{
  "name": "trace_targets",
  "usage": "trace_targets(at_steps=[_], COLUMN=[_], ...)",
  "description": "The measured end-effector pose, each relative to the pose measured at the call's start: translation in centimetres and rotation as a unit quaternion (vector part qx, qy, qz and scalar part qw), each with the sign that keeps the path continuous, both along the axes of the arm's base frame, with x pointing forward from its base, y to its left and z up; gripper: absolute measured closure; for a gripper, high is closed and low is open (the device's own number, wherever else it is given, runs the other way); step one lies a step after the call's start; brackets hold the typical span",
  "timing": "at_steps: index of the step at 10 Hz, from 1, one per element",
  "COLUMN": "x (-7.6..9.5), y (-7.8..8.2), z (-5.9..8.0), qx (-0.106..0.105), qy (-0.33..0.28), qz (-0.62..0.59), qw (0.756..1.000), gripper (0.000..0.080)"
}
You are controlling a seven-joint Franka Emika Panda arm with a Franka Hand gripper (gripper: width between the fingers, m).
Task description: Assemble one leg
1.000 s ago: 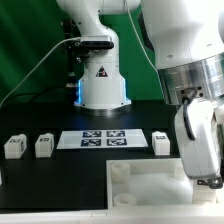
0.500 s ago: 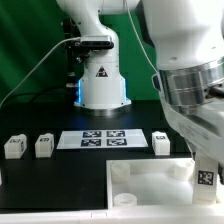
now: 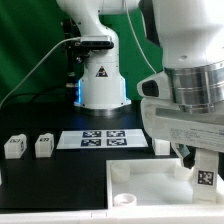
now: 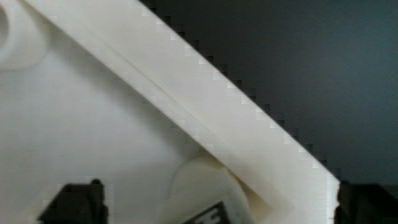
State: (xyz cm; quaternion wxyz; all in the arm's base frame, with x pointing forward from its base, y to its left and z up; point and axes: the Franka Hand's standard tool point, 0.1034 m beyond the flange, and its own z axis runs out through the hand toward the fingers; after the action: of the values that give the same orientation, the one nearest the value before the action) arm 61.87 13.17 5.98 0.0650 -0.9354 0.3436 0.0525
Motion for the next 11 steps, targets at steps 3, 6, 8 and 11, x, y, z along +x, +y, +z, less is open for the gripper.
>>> trace_targets(at_steps=[3, 6, 8, 11], x=[0.41, -0.01, 0.02, 0.55], y=[0.31, -0.12, 0.04, 0.08], z=[0.05, -0.27, -0.24, -0.21], qx=[-0.019, -0.022, -0.021, -0.001], qy=[-0.039, -0.023, -0.012, 0.016], qz=[0.104, 0.049, -0.040, -0.215], qw=[0.994, 0.998, 0.999, 0.976], gripper=[0.0150, 0.0512, 0.0512, 0.0512])
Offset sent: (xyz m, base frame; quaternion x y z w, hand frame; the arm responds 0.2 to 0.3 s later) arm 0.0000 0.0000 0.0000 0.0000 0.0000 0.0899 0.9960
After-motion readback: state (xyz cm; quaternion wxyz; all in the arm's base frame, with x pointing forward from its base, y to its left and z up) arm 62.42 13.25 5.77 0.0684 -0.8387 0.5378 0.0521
